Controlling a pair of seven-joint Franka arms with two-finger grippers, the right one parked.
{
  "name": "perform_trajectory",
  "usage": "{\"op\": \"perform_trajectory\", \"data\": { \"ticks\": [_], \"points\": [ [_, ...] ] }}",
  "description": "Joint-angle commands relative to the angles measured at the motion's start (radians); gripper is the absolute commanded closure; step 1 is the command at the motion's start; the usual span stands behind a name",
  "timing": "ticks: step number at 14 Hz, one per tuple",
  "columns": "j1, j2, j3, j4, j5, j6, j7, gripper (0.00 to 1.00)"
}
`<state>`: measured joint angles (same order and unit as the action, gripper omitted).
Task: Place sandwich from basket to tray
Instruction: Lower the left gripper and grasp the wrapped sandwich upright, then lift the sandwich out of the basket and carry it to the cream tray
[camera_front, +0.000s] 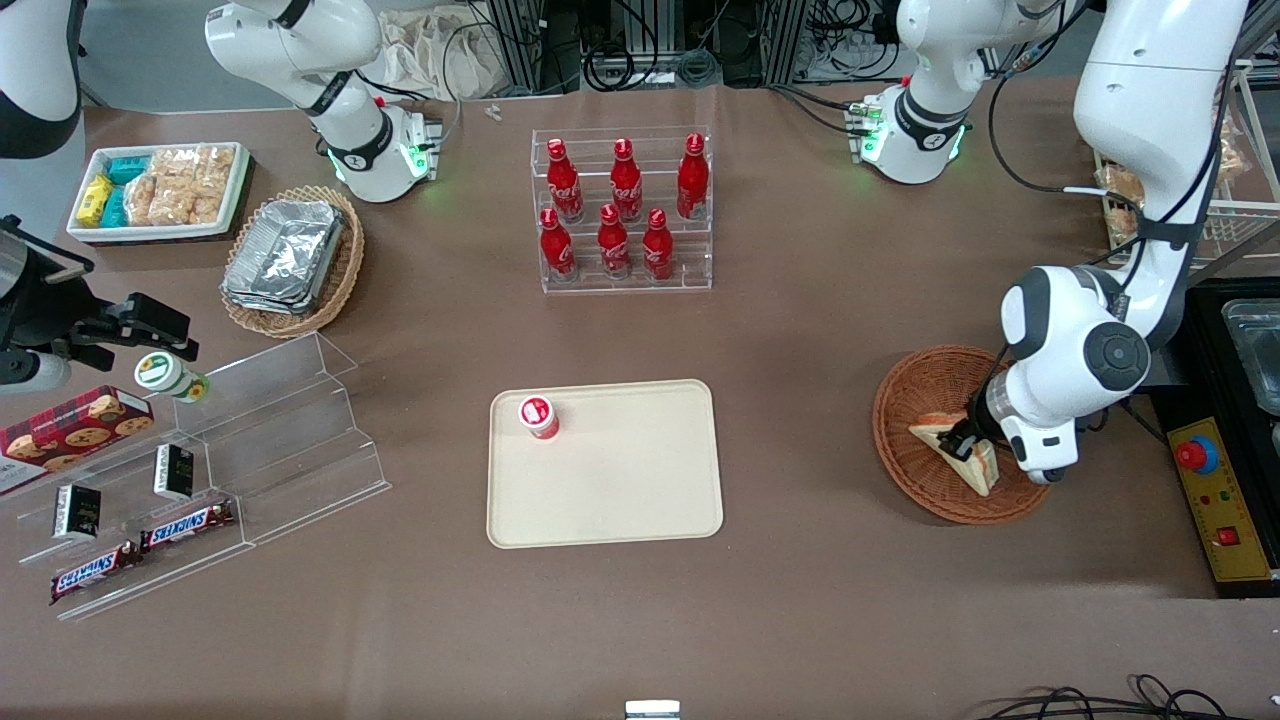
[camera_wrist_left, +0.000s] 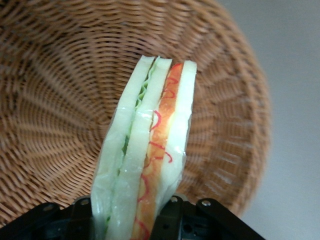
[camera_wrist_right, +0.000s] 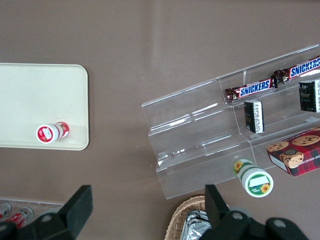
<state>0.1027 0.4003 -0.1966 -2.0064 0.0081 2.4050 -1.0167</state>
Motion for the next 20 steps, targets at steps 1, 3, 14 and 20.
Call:
{"op": "perform_trajectory", "data": {
  "ticks": [1,3,14,20],
  "points": [
    [-0.021,-0.081,0.000,0.044,0.018,-0.126,-0.059,1.00],
    [-0.043,-0.104,-0.004,0.174,0.062,-0.365,-0.060,1.00],
    [-0.173,-0.022,-0.266,0.680,0.084,-0.841,0.156,1.00],
    [-0.377,0.194,-0.277,0.684,0.182,-0.515,0.093,1.00]
  ]
}}
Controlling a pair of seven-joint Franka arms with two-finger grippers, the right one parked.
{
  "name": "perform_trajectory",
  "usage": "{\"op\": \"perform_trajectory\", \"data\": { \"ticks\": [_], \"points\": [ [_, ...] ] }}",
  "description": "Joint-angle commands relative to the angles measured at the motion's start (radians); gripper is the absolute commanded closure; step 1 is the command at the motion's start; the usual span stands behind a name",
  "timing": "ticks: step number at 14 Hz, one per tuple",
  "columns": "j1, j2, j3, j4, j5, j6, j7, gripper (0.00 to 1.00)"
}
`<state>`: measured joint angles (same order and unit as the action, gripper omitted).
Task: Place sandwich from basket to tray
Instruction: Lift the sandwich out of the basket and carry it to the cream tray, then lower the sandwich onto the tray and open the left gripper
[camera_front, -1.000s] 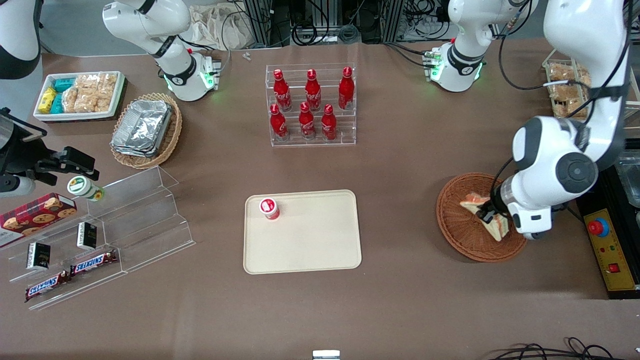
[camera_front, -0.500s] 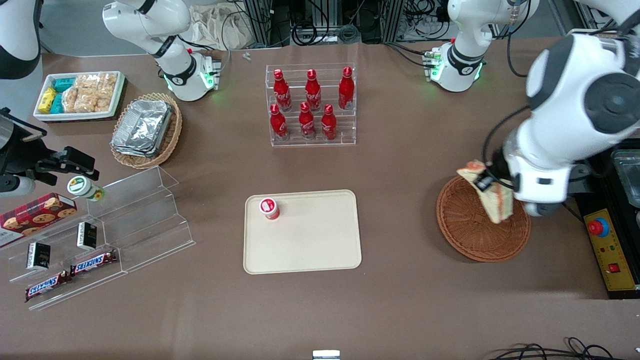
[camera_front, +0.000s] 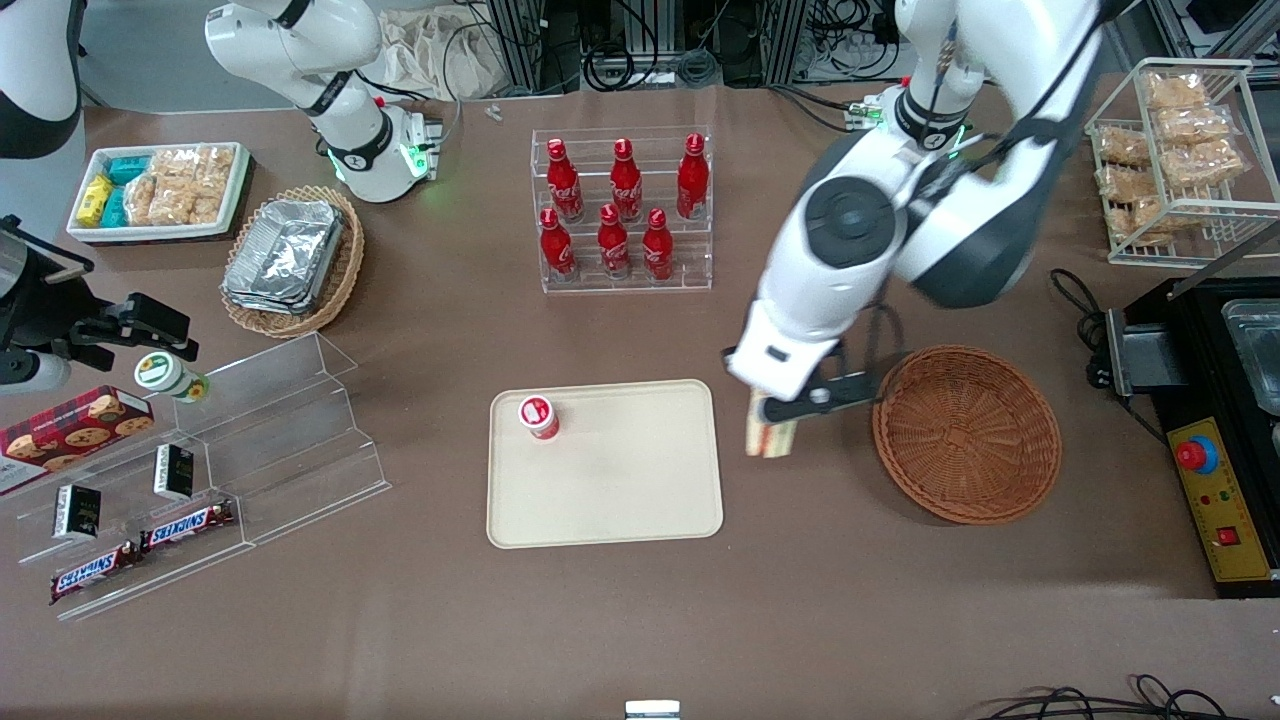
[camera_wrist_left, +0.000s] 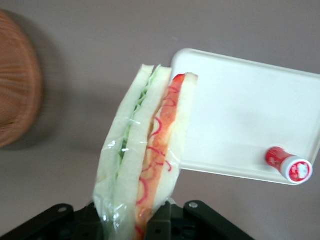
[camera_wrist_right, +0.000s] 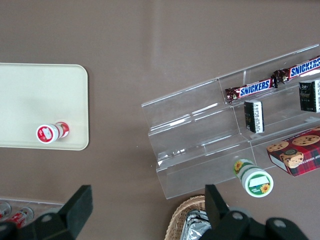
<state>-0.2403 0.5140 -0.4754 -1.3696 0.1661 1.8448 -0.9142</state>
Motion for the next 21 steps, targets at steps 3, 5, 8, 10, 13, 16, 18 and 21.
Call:
{"op": "perform_trajectory", "data": {
  "ticks": [3,5,8,10,13,16,18,21],
  "points": [
    [-0.085,0.191,0.001,0.047,0.119,0.117,-0.014,1.00],
    [-0.106,0.253,0.003,0.047,0.157,0.178,-0.041,1.00],
    [-0.108,0.331,0.003,0.052,0.214,0.267,-0.043,1.00],
    [-0.108,0.360,0.004,0.060,0.234,0.289,-0.043,1.00],
    [-0.108,0.394,0.023,0.066,0.248,0.339,-0.043,1.00],
    [-0.108,0.423,0.031,0.083,0.250,0.378,-0.043,0.93],
    [-0.108,0.437,0.031,0.099,0.247,0.379,-0.048,0.65],
    [-0.108,0.432,0.029,0.099,0.247,0.379,-0.083,0.00]
  ]
}}
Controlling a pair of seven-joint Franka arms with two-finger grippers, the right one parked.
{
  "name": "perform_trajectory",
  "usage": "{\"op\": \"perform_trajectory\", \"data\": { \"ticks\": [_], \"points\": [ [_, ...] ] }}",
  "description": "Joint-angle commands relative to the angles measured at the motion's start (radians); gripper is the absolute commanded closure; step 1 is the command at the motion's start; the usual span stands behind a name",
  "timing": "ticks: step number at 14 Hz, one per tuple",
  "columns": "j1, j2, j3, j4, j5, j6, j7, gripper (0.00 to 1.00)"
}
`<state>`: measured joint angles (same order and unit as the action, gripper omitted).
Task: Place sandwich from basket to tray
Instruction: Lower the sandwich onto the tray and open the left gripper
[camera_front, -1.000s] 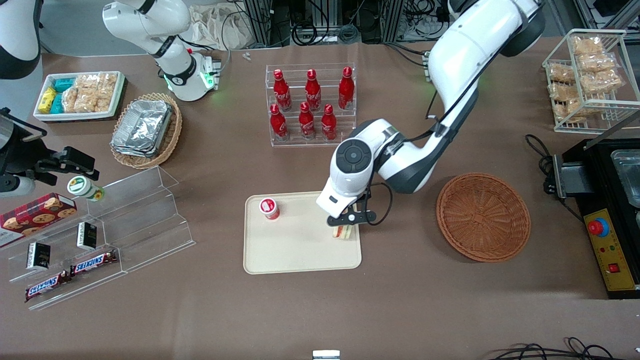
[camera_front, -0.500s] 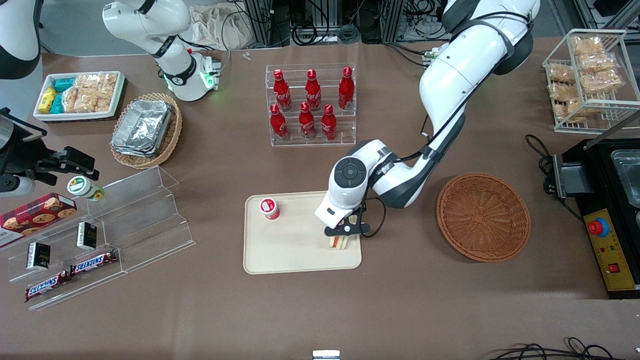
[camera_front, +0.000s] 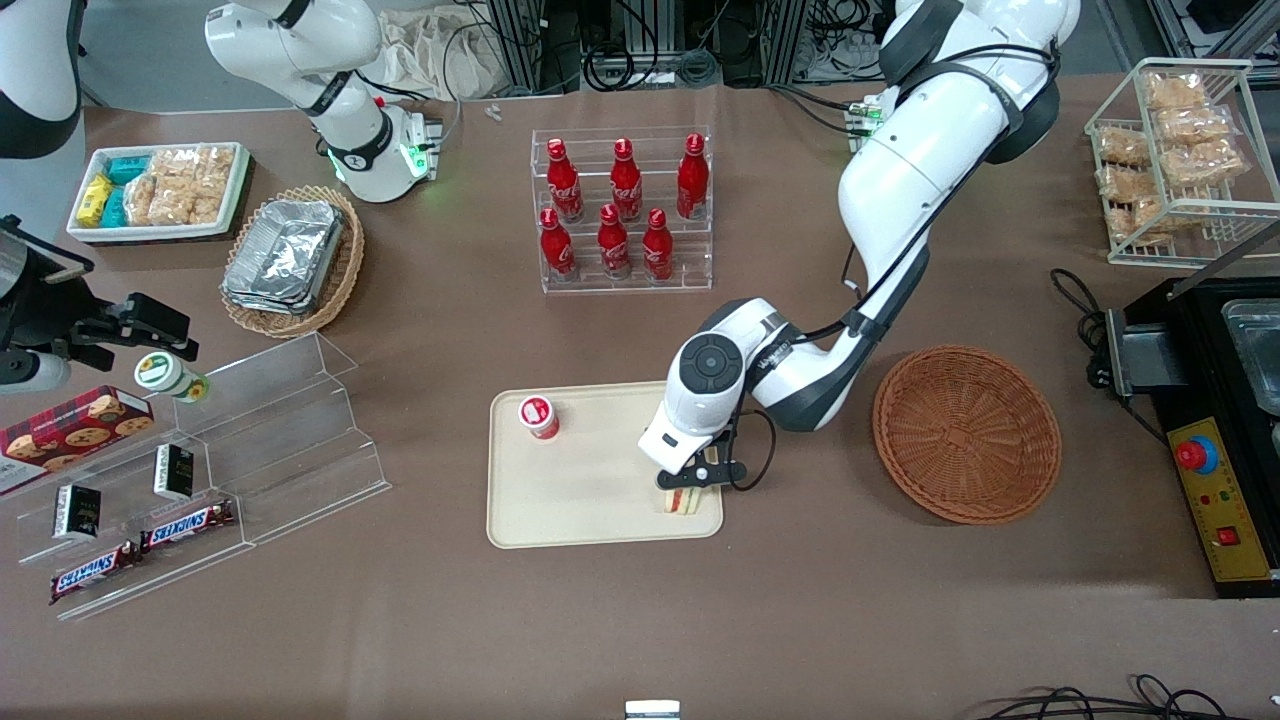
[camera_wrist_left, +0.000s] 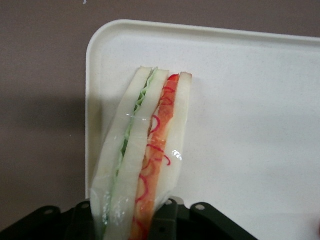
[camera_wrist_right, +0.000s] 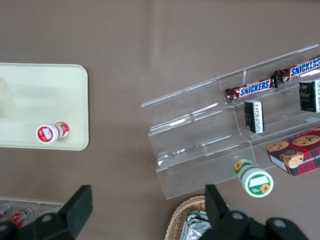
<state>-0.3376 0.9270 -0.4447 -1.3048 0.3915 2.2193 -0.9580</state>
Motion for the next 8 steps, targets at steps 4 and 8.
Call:
{"op": "perform_trajectory", "data": {
  "ticks": [4,8],
  "points": [
    [-0.011,-0.011,-0.003,0.032,0.023,-0.007,-0.090,0.00],
    [-0.018,-0.120,-0.003,0.018,0.033,-0.154,-0.183,0.00]
  ]
}}
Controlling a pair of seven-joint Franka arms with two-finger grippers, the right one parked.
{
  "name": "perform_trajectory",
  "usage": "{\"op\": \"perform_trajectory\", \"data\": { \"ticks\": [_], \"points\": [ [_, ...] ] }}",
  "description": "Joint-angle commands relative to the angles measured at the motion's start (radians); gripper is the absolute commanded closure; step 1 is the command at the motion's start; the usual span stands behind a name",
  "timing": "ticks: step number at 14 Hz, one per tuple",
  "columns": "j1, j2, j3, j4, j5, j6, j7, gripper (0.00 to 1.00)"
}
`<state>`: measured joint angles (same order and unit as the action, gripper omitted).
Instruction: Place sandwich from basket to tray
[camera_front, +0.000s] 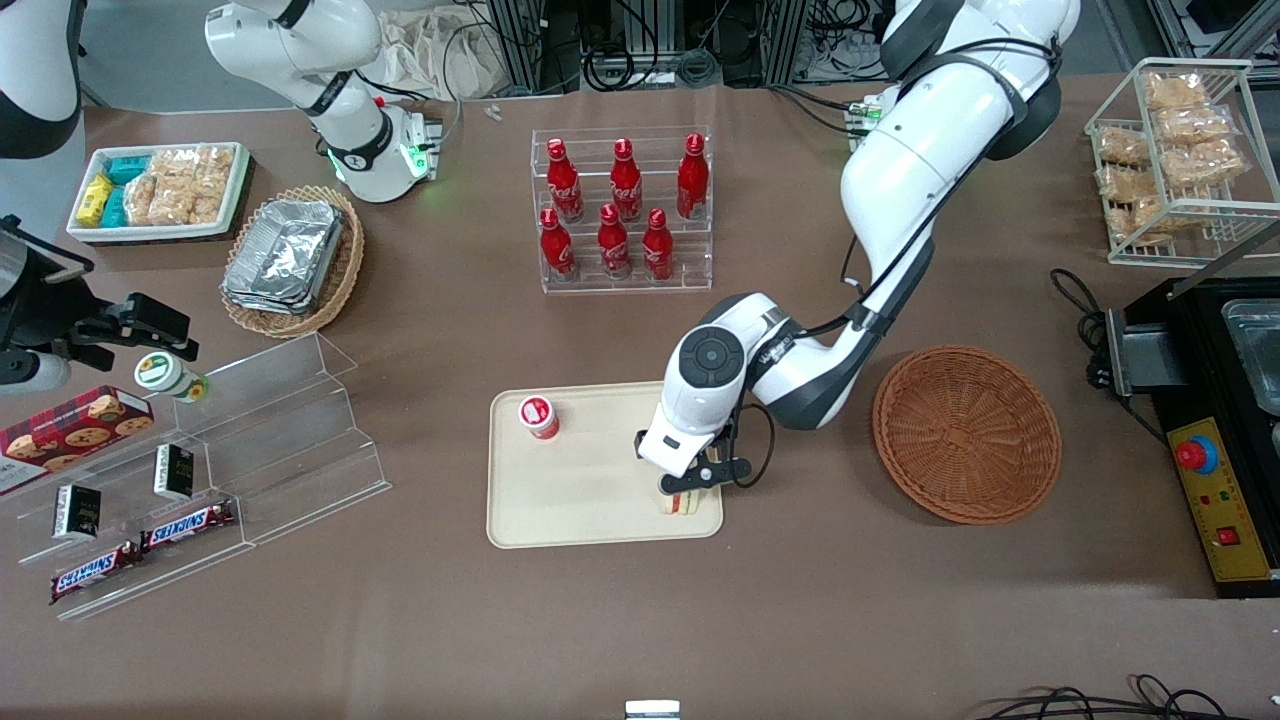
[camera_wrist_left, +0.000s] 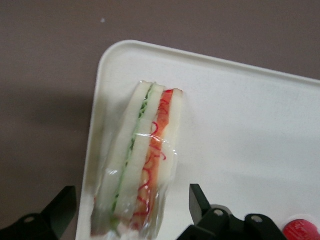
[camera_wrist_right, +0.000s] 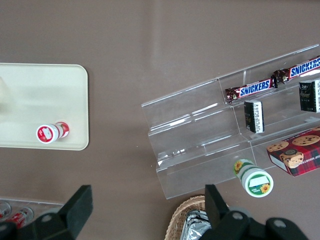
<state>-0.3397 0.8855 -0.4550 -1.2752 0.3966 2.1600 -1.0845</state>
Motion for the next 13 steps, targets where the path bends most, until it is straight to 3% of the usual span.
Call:
{"op": "perform_trajectory", "data": {
  "ticks": [1,5,9,13],
  "points": [
    [-0.015,-0.115,0.007,-0.012,0.031,-0.165,-0.054,0.00],
    [0.036,-0.276,0.003,-0.056,0.007,-0.307,-0.003,0.00],
    [0.152,-0.508,0.001,-0.183,-0.197,-0.369,0.173,0.00],
    [0.260,-0.621,0.001,-0.185,-0.280,-0.498,0.349,0.00]
  ]
}}
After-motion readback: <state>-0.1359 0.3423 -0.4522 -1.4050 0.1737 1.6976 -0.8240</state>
